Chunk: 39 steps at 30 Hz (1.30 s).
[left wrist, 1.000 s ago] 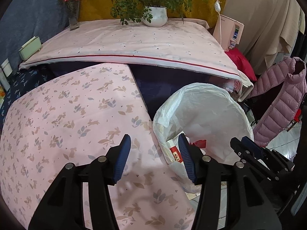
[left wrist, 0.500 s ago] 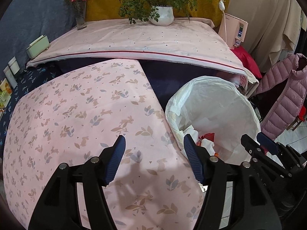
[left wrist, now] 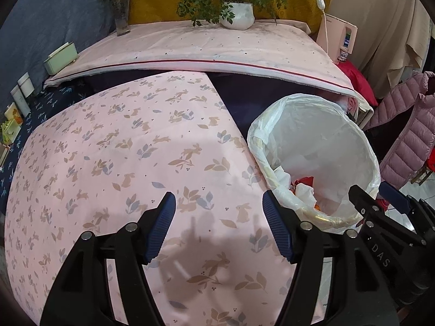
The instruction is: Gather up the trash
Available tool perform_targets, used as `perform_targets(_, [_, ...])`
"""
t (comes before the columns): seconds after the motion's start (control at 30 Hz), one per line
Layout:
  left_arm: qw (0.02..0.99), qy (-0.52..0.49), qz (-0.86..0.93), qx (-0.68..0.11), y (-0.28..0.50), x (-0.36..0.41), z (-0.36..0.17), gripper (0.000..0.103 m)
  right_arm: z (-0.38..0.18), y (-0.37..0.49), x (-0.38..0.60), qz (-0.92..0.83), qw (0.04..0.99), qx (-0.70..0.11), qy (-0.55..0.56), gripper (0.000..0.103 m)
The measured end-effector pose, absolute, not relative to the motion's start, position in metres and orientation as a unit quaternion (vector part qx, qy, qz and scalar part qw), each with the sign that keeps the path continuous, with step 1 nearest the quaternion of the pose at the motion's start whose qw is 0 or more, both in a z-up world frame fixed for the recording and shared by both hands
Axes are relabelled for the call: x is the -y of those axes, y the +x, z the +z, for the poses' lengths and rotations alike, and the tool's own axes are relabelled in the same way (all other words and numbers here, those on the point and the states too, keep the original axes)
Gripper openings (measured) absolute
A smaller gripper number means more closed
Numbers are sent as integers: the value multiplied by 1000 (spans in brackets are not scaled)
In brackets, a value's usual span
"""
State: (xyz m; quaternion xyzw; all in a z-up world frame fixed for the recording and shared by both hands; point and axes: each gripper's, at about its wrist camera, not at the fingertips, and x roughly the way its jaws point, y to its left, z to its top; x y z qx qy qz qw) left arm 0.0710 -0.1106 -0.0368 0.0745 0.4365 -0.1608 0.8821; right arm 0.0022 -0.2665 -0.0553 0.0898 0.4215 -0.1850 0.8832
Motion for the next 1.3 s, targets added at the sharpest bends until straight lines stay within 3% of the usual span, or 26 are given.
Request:
perform_targets(0.17, [884, 83, -152, -434, 68, 107, -41, 66, -56, -2, 265, -191, 882, -421, 94, 62])
perform_targets(0.4, [882, 82, -150, -439, 67, 105, -46, 71, -57, -4, 264, -188, 883, -419, 92, 83])
perform_targets(0.53, [883, 82, -149, -438, 67, 105, -48, 73, -58, -6, 264, -187, 886, -417, 87, 88])
perform_targets(1.3, [887, 95, -142, -429, 58, 112, -51, 89, -64, -20, 265, -194, 882, -425, 63, 90])
